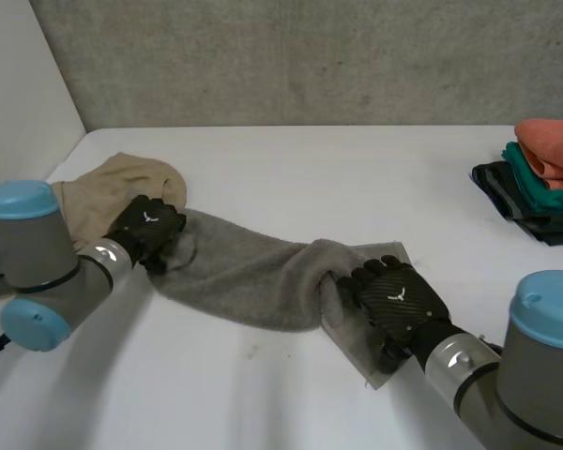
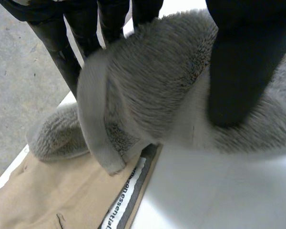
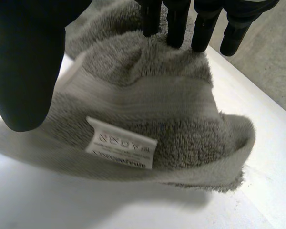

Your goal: Fold the laundry.

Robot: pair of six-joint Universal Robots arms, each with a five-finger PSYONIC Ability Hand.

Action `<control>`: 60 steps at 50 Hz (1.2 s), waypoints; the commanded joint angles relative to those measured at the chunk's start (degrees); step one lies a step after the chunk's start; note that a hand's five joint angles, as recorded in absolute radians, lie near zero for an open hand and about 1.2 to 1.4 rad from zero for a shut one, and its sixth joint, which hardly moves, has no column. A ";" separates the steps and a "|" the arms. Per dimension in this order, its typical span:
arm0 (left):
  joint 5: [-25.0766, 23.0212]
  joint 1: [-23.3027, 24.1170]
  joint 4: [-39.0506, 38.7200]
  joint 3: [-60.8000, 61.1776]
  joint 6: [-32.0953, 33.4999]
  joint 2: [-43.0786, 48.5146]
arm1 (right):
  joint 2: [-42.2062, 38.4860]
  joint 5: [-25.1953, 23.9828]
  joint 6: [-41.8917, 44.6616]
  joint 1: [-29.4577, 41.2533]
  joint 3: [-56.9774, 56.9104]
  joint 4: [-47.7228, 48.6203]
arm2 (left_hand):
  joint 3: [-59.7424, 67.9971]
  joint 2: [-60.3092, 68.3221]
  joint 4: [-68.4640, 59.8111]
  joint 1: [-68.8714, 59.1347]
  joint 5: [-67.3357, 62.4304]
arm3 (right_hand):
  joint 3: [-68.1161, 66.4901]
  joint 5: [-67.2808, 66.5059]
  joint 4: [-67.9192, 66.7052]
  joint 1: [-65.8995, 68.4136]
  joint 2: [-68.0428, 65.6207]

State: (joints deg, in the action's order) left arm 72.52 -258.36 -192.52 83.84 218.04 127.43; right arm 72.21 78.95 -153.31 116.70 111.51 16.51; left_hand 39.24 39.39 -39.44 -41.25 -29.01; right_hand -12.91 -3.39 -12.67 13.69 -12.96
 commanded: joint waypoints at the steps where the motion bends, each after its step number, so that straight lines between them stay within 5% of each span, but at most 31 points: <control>1: 1.40 1.28 -1.01 -0.87 -1.12 -0.60 | -4.71 1.38 2.14 -1.13 -1.91 5.01 | 40.76 40.61 -40.56 -38.75 -40.99 | -37.63 -37.15 -37.88 36.86 -37.58; 3: 1.66 1.98 -1.02 -0.44 -2.26 -2.78 | -4.53 2.70 2.58 -1.13 -2.17 7.30 | 40.76 40.61 -40.56 -38.75 -40.99 | -66.98 -66.50 -67.22 66.20 -66.93; 9: 7.10 4.88 -0.67 4.13 -15.69 -18.86 | -1.03 5.60 2.76 -1.30 -4.54 6.26 | 40.76 40.61 -40.56 -38.75 -40.99 | -67.09 -66.61 -67.33 66.31 -67.04; 14: 12.72 4.89 1.17 6.15 -28.86 -32.64 | 9.06 5.87 4.95 -7.43 -9.88 -2.33 | 40.76 40.61 -40.56 -38.75 -40.99 | -67.09 -66.61 -67.33 66.31 -67.04; 19: 12.82 4.10 5.22 8.70 -35.83 -39.53 | 12.08 4.99 7.59 -11.41 -18.85 -14.29 | 40.76 40.61 -40.56 -38.75 -40.99 | -67.09 -66.61 -67.33 66.31 -67.04; 28: 13.00 4.62 8.30 15.64 -42.69 -39.19 | 2.78 -1.16 7.50 -11.50 -31.61 -24.68 | 40.76 40.61 -40.56 -38.75 -40.99 | -67.09 -66.61 -67.33 66.31 -67.04; 39: 16.16 7.17 2.59 16.35 -43.49 -22.31 | -14.20 2.00 8.29 -11.94 -39.17 -24.59 | 40.76 40.61 -40.56 -38.75 -40.99 | -67.09 -66.61 -67.33 66.31 -67.04; 41: 18.35 7.44 1.45 16.00 -43.22 -21.52 | -13.85 3.84 8.21 -11.67 -39.35 -24.60 | 40.76 40.61 -40.56 -38.75 -40.99 | -31.27 -30.79 -31.51 30.49 -31.22; 45: 19.94 7.35 0.48 16.18 -42.70 -21.52 | -11.48 7.09 6.98 -11.67 -38.12 -24.68 | 40.76 40.61 -40.56 -38.75 -40.99 | -4.95 -4.47 -5.19 4.17 -4.89; 51: 19.94 7.52 0.13 16.62 -42.87 -22.39 | -2.98 12.54 -5.81 -12.02 -32.60 -24.94 | 40.76 40.61 -40.56 -38.75 -40.99 | 2.91 3.39 2.67 -3.69 2.96; 60: 20.03 8.75 -0.05 16.00 -42.78 -22.31 | 10.84 13.69 -24.22 -10.97 -13.88 -25.74 | 40.76 40.61 -40.56 -38.75 -40.99 | -1.03 -0.55 -1.27 0.25 -0.98</control>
State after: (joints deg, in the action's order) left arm 92.61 -250.54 -192.53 100.46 175.23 105.02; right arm 73.54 92.50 -166.74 104.87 84.71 -9.77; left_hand 68.10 68.46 -68.59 -63.18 -54.37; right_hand -12.43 -2.91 -12.00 14.17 -12.74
